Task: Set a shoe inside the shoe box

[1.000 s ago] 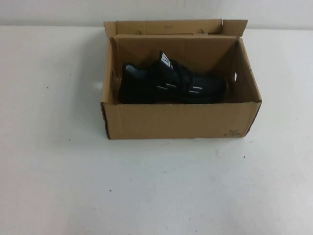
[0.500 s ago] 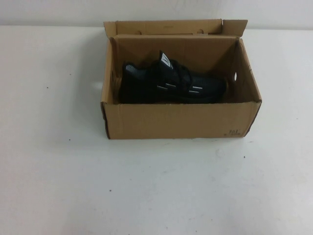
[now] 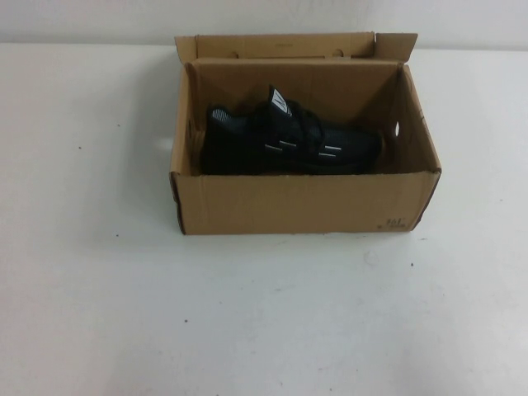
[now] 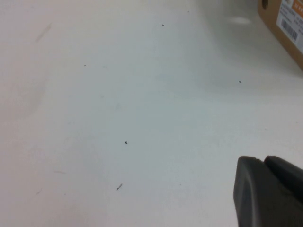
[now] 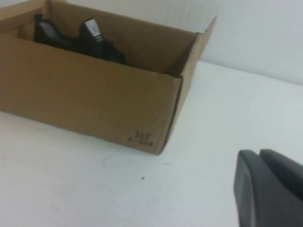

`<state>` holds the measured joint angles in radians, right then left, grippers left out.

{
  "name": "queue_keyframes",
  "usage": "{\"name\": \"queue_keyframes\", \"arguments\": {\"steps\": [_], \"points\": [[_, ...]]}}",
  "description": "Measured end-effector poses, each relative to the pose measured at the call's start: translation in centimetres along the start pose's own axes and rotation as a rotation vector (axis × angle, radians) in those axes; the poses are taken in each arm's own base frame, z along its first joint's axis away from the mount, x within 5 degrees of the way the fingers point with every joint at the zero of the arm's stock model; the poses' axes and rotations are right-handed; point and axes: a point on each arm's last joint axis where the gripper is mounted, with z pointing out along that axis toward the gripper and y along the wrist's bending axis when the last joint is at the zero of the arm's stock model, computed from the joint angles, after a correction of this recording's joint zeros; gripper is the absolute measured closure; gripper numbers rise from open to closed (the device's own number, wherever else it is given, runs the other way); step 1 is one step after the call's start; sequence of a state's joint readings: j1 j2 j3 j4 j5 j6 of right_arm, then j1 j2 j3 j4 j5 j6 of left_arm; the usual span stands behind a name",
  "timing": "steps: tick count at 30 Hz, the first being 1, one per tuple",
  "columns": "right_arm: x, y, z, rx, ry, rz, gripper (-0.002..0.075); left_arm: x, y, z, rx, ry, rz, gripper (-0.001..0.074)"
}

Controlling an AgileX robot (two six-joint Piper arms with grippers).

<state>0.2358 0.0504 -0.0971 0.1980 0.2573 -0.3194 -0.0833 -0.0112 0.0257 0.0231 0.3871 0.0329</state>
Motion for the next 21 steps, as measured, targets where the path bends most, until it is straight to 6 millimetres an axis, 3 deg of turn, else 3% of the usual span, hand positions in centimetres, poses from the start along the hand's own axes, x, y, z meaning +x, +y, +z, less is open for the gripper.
{"name": "queue_keyframes", "arguments": {"steps": [10,21], "points": [[0.3,-0.7,-0.6,0.171,0.010,0.013,0.0743,0.0,0.0,0.0,-0.001,0.000,0.001,0.0736],[4.3,-0.7,0.0,0.190,0.179,0.168,0.0743,0.0,0.0,0.0,-0.001,0.000,0.001,0.0736]]}}
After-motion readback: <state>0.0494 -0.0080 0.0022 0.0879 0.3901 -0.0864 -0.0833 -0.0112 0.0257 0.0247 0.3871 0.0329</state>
